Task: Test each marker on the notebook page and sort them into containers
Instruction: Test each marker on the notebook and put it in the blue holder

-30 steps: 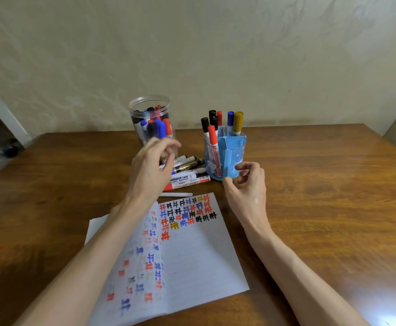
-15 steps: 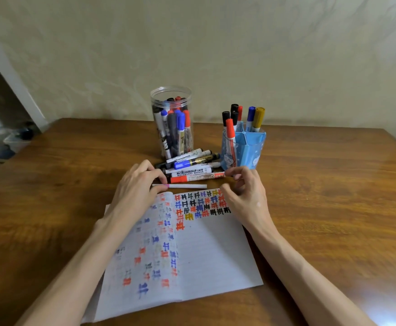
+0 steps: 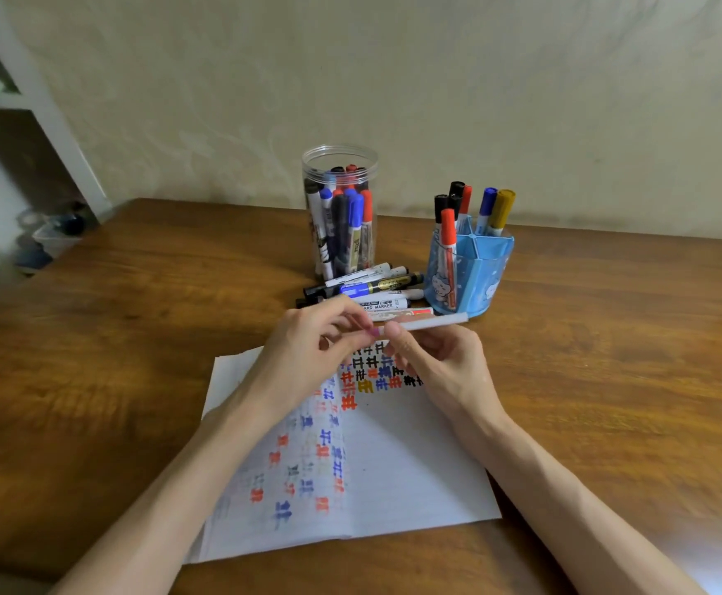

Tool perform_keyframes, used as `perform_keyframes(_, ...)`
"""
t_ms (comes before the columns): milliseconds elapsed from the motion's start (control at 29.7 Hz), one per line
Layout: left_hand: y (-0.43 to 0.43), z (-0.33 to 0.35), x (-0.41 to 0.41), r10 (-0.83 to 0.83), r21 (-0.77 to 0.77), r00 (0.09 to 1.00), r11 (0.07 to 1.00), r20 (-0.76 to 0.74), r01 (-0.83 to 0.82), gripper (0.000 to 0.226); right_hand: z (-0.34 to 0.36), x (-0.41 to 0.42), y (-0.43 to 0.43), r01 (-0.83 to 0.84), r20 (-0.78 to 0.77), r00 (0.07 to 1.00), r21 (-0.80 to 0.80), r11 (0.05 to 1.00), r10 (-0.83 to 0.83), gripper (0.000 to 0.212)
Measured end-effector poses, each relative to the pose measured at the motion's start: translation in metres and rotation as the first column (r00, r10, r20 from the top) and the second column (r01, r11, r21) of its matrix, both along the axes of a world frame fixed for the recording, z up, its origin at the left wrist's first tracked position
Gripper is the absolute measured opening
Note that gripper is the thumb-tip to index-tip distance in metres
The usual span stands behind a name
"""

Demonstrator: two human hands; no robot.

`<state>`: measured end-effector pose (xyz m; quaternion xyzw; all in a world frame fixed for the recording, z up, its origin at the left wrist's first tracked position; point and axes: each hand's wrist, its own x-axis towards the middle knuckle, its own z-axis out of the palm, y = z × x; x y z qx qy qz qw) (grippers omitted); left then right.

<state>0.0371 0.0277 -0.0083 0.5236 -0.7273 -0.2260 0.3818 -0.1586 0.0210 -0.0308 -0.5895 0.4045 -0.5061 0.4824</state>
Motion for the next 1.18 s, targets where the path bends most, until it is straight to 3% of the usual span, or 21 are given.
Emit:
perform_keyframes(168, 0.003, -0.007, 0.002, 0.018, -0.021, 0.998, 1.000, 0.061, -0.017, 0.035, 0.000, -0.005, 0.000, -0.009, 0.015, 1.000, -0.012, 1.000, 0.009, 0.019)
perform_keyframes(269, 0.003, -0.011, 0.003, 0.057, -0.064, 0.995, 0.997, 0.079, -0.052, 0.019, 0.004, -0.006, 0.000, -0.036, 0.006, 0.999, -0.075, 0.997, 0.036, 0.016)
perform_keyframes(403, 0.002, -0.016, 0.030, 0.175, -0.018, 0.981, 0.985, 0.086, -0.174, 0.016, 0.013, -0.035, -0.009, 0.144, 0.078, 0.987, -0.024, 0.989, -0.141, 0.021)
perform_keyframes(572, 0.004, -0.019, 0.027, 0.115, 0.024, 0.992, 0.993, 0.061, -0.116, 0.013, 0.010, -0.022, 0.000, 0.000, -0.023, 1.000, 0.071, 0.997, 0.002, 0.015)
perform_keyframes(773, 0.004, -0.024, 0.027, 0.061, 0.002, 0.993, 0.998, 0.105, -0.061, 0.017, 0.007, -0.009, 0.014, -0.063, -0.160, 0.985, 0.054, 0.997, 0.071, 0.006)
perform_keyframes(1009, 0.004, -0.028, 0.029, 0.059, -0.065, 0.987, 0.997, 0.151, -0.049, 0.018, 0.002, 0.002, 0.021, -0.067, -0.328, 0.942, 0.014, 0.998, 0.067, 0.009)
perform_keyframes(1177, 0.004, -0.028, 0.029, 0.049, -0.062, 0.989, 0.997, 0.142, -0.040, 0.018, -0.004, 0.005, 0.022, -0.038, -0.358, 0.933, -0.015, 0.999, 0.030, 0.011)
